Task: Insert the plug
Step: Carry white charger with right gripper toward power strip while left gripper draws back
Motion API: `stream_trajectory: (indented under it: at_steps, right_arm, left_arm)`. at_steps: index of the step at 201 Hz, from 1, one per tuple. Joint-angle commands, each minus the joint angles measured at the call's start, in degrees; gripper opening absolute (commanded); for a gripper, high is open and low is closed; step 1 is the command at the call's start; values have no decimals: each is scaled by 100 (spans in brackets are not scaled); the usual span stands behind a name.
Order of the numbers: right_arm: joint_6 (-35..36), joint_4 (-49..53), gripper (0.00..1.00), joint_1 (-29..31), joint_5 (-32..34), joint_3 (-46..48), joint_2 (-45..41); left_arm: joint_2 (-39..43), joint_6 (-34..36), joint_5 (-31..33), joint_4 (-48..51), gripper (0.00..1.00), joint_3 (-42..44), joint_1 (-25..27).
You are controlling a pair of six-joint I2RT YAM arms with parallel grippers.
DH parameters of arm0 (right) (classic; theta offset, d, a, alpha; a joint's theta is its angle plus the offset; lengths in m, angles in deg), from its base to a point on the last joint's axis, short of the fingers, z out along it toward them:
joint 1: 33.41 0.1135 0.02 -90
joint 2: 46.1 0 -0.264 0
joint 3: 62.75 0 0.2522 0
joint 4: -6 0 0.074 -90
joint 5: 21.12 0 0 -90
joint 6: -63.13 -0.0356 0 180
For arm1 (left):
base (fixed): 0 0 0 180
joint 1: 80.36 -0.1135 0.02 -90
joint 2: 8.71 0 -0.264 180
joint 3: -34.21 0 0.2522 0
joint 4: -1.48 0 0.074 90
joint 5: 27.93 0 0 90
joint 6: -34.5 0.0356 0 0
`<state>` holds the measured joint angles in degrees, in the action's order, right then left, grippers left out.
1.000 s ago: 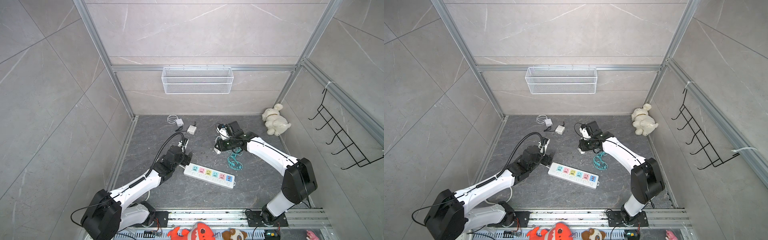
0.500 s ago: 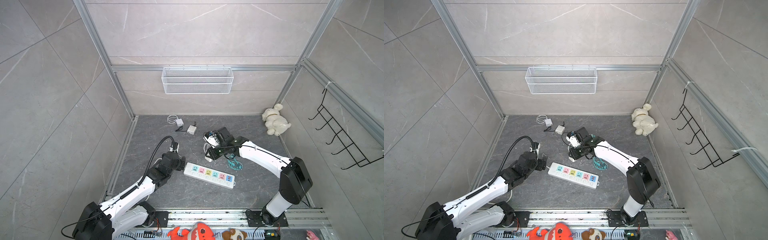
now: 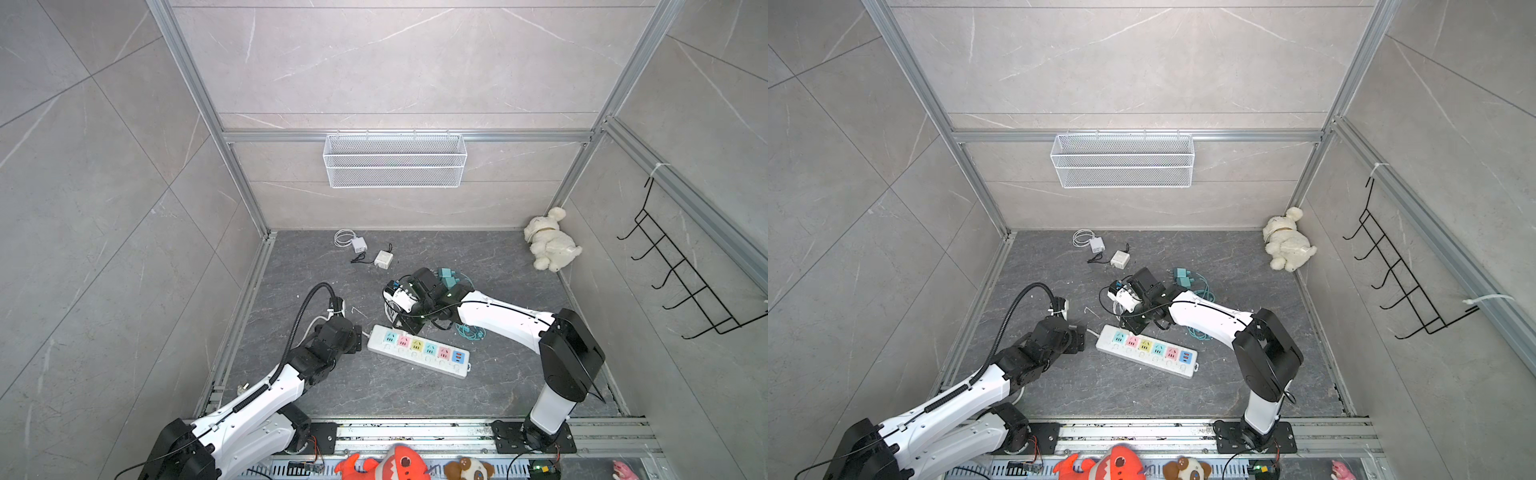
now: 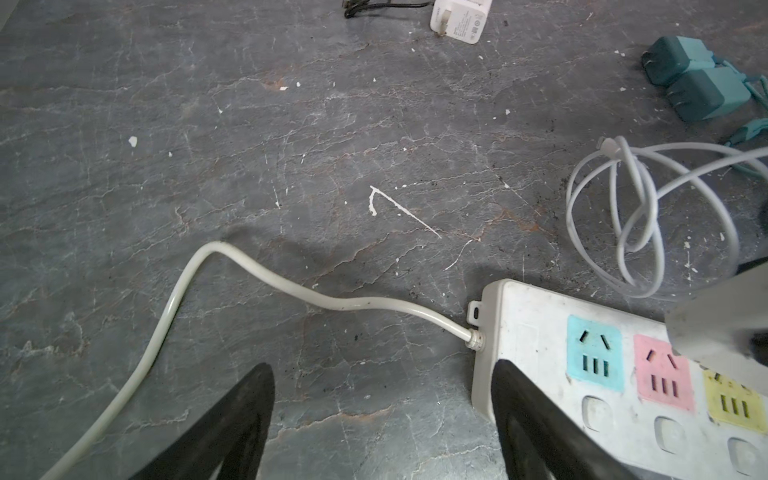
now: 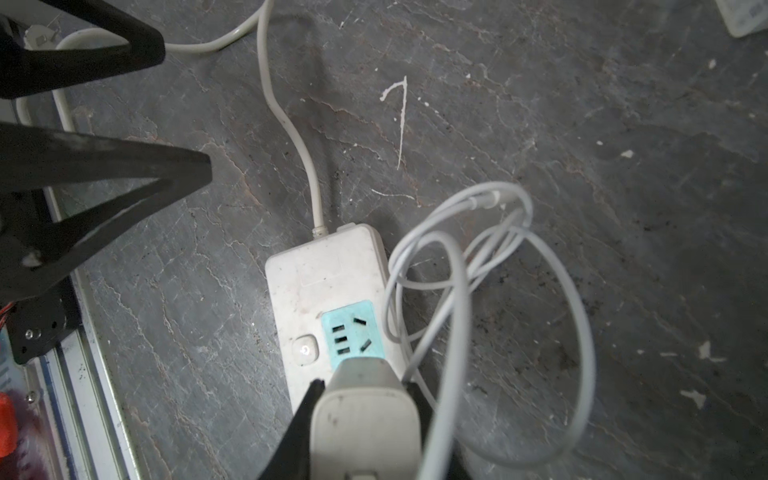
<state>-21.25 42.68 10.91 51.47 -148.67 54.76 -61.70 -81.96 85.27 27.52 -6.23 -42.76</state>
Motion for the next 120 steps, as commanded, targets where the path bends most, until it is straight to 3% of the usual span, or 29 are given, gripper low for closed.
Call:
stream_trajectory:
  at_steps: [1,66,120]
  right_arm:
    - [267,-484,10,105,-128,54,123]
    - [472,-696,7,307,183,60,428]
    - [564,-983,7,362,67,202,456]
  left_arm:
    - [184,-330,245,143,84,-7,-8]
    - [191,-634,12,10,84,118,-8]
    - [-86,-814,-265,-245,84,170,-7]
